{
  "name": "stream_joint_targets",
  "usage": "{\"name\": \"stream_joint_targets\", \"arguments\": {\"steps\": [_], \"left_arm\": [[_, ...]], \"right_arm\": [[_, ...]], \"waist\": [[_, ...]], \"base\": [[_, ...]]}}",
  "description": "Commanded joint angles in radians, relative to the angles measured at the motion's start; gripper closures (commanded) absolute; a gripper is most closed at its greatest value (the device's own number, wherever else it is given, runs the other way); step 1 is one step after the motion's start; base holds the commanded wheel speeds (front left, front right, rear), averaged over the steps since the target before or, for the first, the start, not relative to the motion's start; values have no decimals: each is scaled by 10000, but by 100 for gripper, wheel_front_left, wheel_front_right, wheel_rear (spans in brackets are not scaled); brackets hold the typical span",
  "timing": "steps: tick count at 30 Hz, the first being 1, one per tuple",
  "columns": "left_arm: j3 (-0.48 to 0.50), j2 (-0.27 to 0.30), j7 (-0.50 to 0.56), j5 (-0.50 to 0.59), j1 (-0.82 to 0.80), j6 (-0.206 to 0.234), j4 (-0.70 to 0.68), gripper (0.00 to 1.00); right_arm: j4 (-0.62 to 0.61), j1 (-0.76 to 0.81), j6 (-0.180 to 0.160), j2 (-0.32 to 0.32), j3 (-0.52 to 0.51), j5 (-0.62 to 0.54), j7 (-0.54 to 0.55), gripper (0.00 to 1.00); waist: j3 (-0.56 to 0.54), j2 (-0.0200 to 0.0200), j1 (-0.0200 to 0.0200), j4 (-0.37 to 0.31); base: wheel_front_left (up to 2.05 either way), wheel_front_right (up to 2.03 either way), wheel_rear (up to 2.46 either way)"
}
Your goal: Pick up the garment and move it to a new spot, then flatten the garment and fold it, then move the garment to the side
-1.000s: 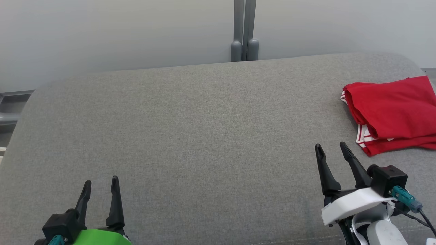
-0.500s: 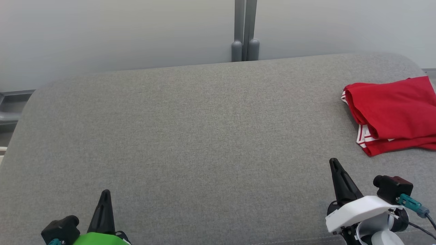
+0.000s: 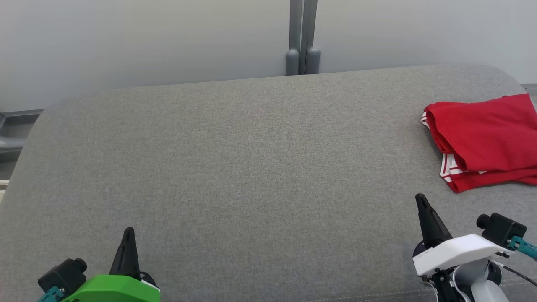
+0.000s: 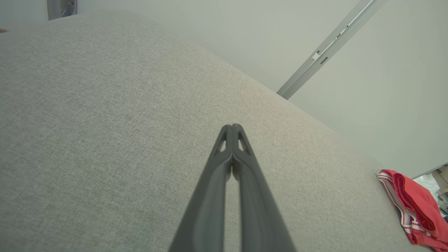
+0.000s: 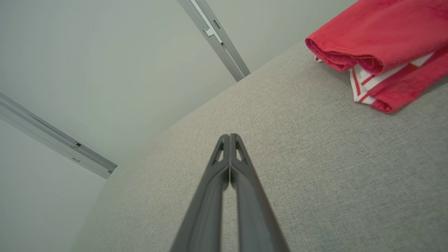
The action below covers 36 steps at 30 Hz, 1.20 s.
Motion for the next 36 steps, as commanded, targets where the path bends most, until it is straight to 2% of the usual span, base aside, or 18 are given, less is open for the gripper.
{"name": "stream_joint_targets", "arguments": {"steps": [1, 36], "left_arm": [[157, -2, 69, -369, -363, -133, -54, 100], [1067, -728, 906, -3662, -1034, -1026, 368, 100]], "right_arm": [[-67, -337, -2, -106, -104, 463, 89, 100], [471, -767, -2, -193, -841, 4626, 1101, 100]], "waist": [[4, 0, 0, 3], [69, 0, 0, 59]], "base": [[0, 0, 0], [0, 0, 0]]}}
